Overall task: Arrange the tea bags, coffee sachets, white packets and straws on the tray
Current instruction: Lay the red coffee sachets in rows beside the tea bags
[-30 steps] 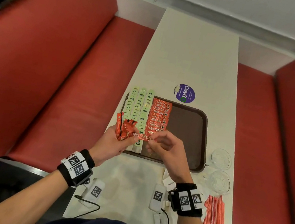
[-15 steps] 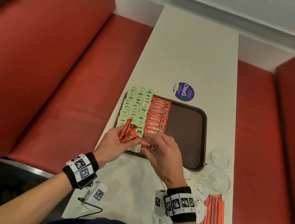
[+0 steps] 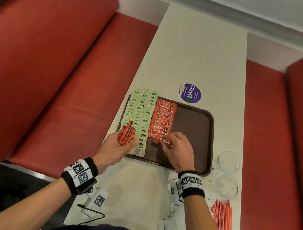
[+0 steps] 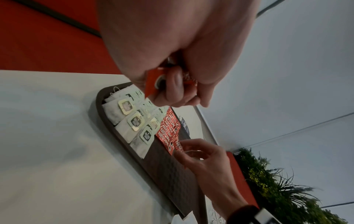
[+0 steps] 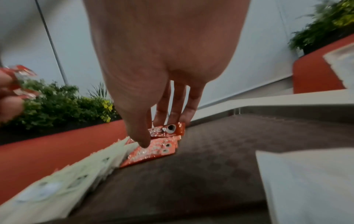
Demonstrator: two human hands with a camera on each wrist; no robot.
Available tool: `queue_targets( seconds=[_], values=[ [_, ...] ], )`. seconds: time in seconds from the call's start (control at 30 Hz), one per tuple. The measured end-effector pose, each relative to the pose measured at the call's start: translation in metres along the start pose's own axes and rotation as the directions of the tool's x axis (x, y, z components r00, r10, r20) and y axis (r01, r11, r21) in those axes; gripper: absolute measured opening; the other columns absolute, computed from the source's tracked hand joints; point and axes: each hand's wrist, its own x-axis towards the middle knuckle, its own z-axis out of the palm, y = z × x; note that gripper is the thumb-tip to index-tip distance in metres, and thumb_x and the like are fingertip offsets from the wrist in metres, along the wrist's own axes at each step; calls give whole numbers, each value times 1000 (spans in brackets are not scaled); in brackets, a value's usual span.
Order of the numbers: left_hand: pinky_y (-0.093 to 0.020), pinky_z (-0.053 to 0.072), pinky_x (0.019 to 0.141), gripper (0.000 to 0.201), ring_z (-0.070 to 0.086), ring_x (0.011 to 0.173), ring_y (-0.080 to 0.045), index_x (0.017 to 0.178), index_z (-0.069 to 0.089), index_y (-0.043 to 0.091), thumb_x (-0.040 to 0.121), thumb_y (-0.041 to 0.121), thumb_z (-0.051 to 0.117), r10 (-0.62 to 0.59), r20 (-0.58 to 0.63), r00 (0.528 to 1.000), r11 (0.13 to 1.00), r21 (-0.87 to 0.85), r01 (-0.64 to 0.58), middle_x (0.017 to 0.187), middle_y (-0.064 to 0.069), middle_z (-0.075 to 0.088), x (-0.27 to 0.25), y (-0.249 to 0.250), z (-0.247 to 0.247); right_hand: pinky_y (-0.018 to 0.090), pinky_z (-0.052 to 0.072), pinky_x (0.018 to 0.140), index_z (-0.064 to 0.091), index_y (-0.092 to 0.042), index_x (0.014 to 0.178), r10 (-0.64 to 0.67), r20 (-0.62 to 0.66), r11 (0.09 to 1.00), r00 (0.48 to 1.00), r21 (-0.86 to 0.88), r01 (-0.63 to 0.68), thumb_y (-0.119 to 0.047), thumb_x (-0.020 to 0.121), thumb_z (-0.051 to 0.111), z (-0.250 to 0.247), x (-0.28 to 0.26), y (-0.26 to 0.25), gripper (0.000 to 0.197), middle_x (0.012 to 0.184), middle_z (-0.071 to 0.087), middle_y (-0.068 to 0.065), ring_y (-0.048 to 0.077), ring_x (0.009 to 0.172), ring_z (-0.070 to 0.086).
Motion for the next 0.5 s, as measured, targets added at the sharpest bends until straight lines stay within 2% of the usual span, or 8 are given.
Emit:
queue_targets(
  seconds=[0.07, 0.17, 0.3, 0.4, 0.5],
  values=[
    [-28, 25, 45, 18, 32, 54, -12, 103, 70, 27, 97, 42, 79, -13, 21, 1000, 999, -31, 13, 73, -1, 46, -2, -1, -1, 41, 57, 89, 77, -26, 120, 0, 70, 999, 998, -49, 3, -34, 97, 78, 10, 14, 5, 24, 118, 69, -4, 20, 107, 63],
    [-27, 24, 44, 19, 32, 55, -12, 103, 68, 27, 98, 44, 76, -20, 33, 999, 999, -39, 21, 77, -5, 44, -4, 0, -2, 43, 56, 92, 76, -27, 120, -39, 131, 994, 991, -93, 52, -33, 96, 79, 20, 30, 3, 25, 121, 69, -3, 23, 109, 62],
    [-28, 22, 45, 14, 31, 56, -12, 100, 70, 36, 97, 48, 77, -16, 53, 998, 999, -43, 18, 74, -2, 45, -7, 0, -6, 46, 54, 94, 76, -27, 123, -50, 160, 992, 986, -107, 68, -33, 94, 82, 26, 41, -2, 30, 125, 70, -2, 25, 113, 62],
    [-28, 23, 46, 21, 32, 57, -13, 101, 67, 29, 97, 47, 77, -25, 52, 998, 999, -30, 27, 74, -1, 46, -6, -3, -9, 46, 54, 95, 76, -28, 123, -36, 167, 994, 985, -95, 52, -38, 92, 84, 28, 43, -3, 33, 125, 70, -3, 25, 113, 62],
    [-27, 24, 45, 24, 34, 56, -13, 100, 64, 26, 98, 47, 76, -34, 60, 998, 999, -9, 34, 73, -1, 47, -7, -6, -10, 44, 53, 95, 77, -30, 119, -31, 168, 995, 985, -90, 46, -38, 94, 82, 31, 43, -4, 27, 123, 70, -4, 23, 112, 61]
  ],
)
